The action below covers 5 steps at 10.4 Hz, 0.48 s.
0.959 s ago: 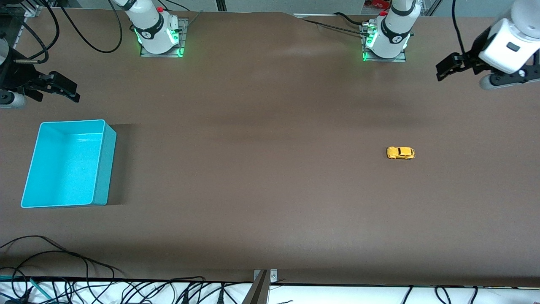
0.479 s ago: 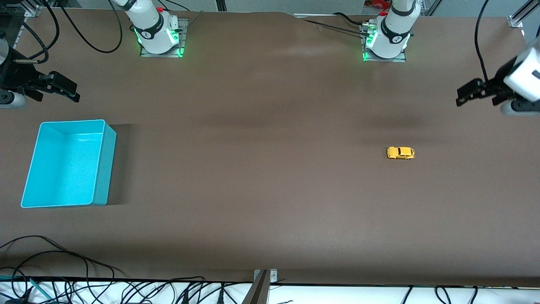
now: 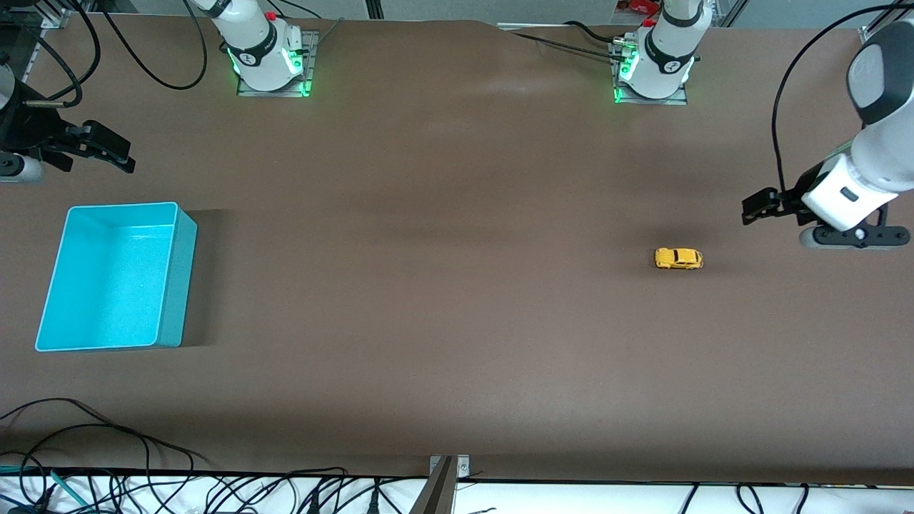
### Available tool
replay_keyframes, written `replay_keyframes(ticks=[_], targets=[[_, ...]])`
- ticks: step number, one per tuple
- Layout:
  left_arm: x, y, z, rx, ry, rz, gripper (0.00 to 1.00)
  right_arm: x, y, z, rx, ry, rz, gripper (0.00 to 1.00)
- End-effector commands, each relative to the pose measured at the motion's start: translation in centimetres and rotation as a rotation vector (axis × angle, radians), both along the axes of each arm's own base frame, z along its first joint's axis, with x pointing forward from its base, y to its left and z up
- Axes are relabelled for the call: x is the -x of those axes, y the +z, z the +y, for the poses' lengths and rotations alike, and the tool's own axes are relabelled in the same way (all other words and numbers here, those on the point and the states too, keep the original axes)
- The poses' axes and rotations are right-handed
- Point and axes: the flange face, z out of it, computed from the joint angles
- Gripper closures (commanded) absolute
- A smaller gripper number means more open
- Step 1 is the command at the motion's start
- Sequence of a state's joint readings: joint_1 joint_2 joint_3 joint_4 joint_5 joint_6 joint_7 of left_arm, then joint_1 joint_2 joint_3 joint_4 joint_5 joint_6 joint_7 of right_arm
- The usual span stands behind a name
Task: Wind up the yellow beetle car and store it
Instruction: 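Lower the left gripper onto the yellow beetle car and grasp it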
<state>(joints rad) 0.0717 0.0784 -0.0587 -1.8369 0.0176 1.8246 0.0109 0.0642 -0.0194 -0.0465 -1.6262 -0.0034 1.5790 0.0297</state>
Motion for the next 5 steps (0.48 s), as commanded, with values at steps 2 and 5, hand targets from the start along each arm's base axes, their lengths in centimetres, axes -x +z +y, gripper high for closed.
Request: replay_keyframes(ticks=[2, 5], targets=[[-1.3, -7.4, -1.0, 0.018, -0.046, 0.026, 0.0, 0.3, 0.5, 0.0, -0.004, 0.0, -0.006, 0.0], [-0.7, -14.0, -2.6, 0.03, -0.151, -0.023, 0.0, 0.3, 0.4, 0.0, -0.004, 0.0, -0.005, 0.0]])
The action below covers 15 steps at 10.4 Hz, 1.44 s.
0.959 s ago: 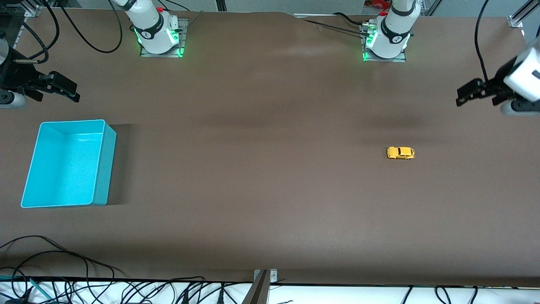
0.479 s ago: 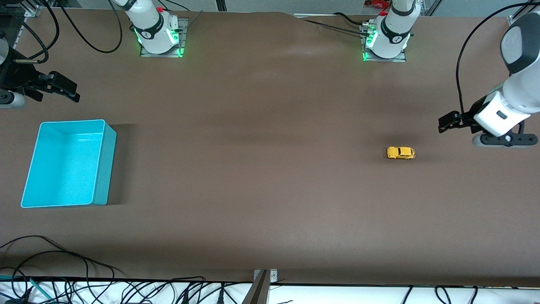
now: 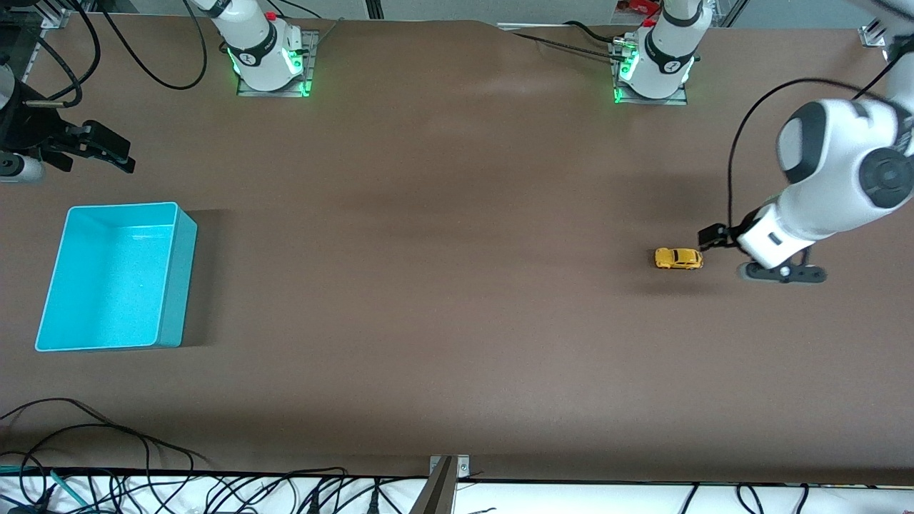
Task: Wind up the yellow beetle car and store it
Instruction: 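Lower the left gripper onto the yellow beetle car and grasp it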
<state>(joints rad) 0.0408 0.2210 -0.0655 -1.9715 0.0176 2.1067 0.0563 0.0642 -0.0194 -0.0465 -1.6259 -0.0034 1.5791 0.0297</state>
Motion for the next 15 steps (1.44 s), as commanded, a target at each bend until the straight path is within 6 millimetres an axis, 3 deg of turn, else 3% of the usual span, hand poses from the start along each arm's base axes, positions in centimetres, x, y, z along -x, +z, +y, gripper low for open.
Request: replay_keyframes(ticks=[1, 3, 5, 8, 11, 15], targets=[[1.6, -4.0, -0.4, 0.024, -0.124, 0.006, 0.0, 0.3, 0.4, 0.0, -0.004, 0.0, -0.004, 0.0], [2.3, -5.7, 0.1, 0.052, -0.316, -0.021, 0.0, 0.3, 0.4, 0.0, -0.005, 0.0, -0.004, 0.0], [3.3, -8.2, 0.1, 0.09, -0.655, 0.01, 0.0, 0.3, 0.4, 0.0, -0.004, 0.0, -0.004, 0.0], [4.7, -11.5, 0.4, 0.142, -0.993, 0.045, 0.0, 0.3, 0.5, 0.0, -0.004, -0.002, -0.006, 0.0], [4.1, -14.8, 0.7, 0.141, -1.241, 0.009, 0.0, 0.3, 0.4, 0.0, -0.004, -0.002, -0.004, 0.0], [3.6, -16.2, 2.5, 0.143, -1.413, -0.028, 0.0, 0.3, 0.4, 0.0, -0.004, -0.002, -0.004, 0.0]])
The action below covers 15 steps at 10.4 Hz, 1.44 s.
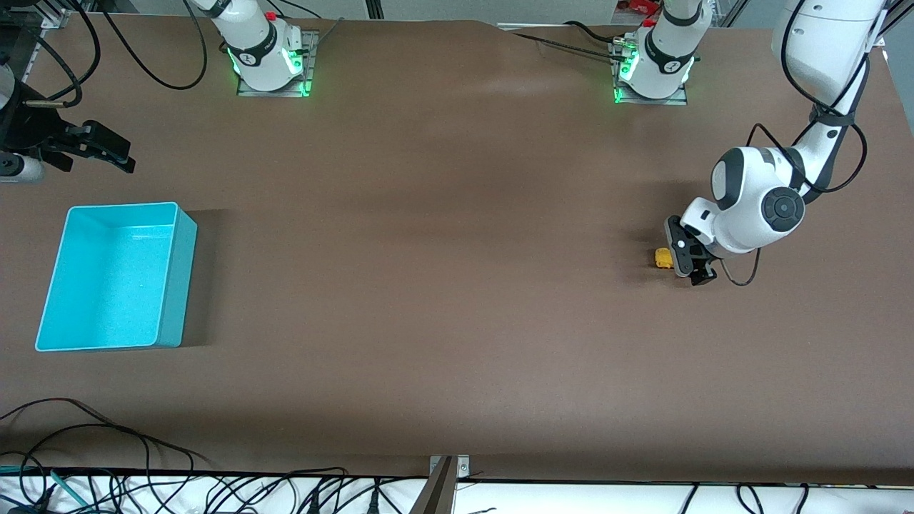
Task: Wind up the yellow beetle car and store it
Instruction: 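Lower the left gripper onto the yellow beetle car and grasp it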
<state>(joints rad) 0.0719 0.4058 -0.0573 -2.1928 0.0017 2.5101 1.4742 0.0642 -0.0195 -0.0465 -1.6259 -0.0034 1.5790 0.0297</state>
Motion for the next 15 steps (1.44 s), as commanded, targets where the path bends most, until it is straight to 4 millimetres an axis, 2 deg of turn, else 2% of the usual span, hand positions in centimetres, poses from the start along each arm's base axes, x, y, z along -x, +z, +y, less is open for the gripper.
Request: replay_keyframes(ticks=[1, 2, 5, 6, 8, 9, 12, 15], targets=[[-0.4, -0.2, 0.7, 0.013, -0.049, -0.009, 0.01, 0.3, 0.4, 0.0, -0.005, -0.002, -0.004, 0.0], [-0.4, -0.2, 0.7, 0.009, -0.061, -0.009, 0.1, 0.3, 0.4, 0.0, -0.004, -0.002, -0.004, 0.0], [-0.2, -0.3, 0.7, 0.009, -0.061, -0.006, 0.77, 0.3, 0.4, 0.0, -0.005, -0.005, -0.003, 0.0], [-0.2, -0.2, 0.7, 0.008, -0.064, -0.006, 0.89, 0.3, 0.4, 0.0, -0.004, -0.005, -0.003, 0.0], [-0.6, 0.5, 0.5, 0.008, -0.073, -0.019, 0.93, 0.3, 0.4, 0.0, -0.005, -0.005, -0.003, 0.0], [-0.7, 0.7, 0.2, 0.01, -0.111, -0.022, 0.98, 0.3, 0.4, 0.1, -0.004, -0.003, -0.003, 0.0], [-0.9, 0.4, 0.3, 0.018, -0.115, -0.023, 1.0, 0.3, 0.4, -0.1, -0.005, -0.003, -0.003, 0.0], [-0.3, -1.8, 1.4, 0.024, -0.08, 0.013, 1.0, 0.3, 0.4, 0.1, -0.005, -0.003, -0.003, 0.0]])
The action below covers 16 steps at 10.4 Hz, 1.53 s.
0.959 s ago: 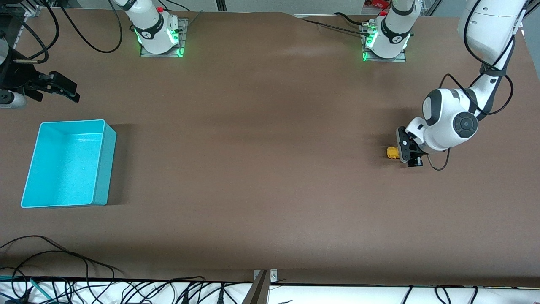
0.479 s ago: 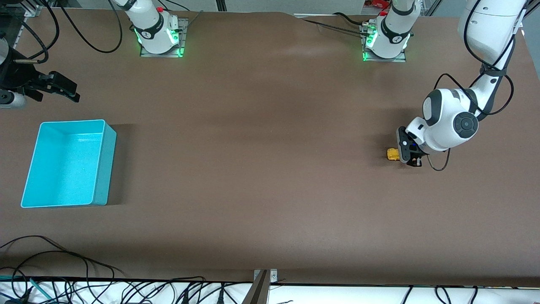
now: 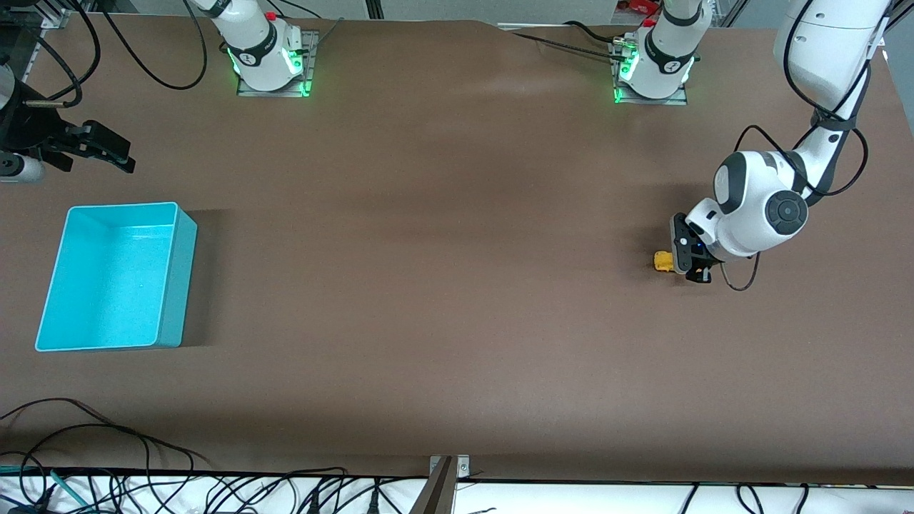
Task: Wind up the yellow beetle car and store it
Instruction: 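Drag the car backward along the table with the left gripper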
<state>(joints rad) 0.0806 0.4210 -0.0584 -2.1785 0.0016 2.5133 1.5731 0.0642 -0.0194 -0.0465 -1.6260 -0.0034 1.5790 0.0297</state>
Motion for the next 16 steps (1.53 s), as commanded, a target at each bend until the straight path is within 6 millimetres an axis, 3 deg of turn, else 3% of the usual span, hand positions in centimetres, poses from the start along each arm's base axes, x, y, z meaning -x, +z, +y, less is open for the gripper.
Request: replay_keyframes(ticks=[1, 7, 12, 16], targets=[[0.3, -2.4, 1.7, 0.016, 0.025, 0.034, 1.0, 0.3, 0.5, 0.1, -0.005, -0.004, -0.004, 0.0], [1.3, -4.6, 5.7, 0.008, 0.102, 0.056, 1.0, 0.3, 0.5, 0.1, -0.004, -0.002, -0.006, 0.0], [2.7, -5.9, 12.0, -0.012, 0.057, 0.071, 1.0, 0.3, 0.5, 0.1, -0.004, -0.003, -0.006, 0.0], [4.3, -7.6, 17.5, -0.035, 0.13, 0.088, 1.0, 0.3, 0.4, 0.1, -0.004, -0.002, -0.004, 0.0]])
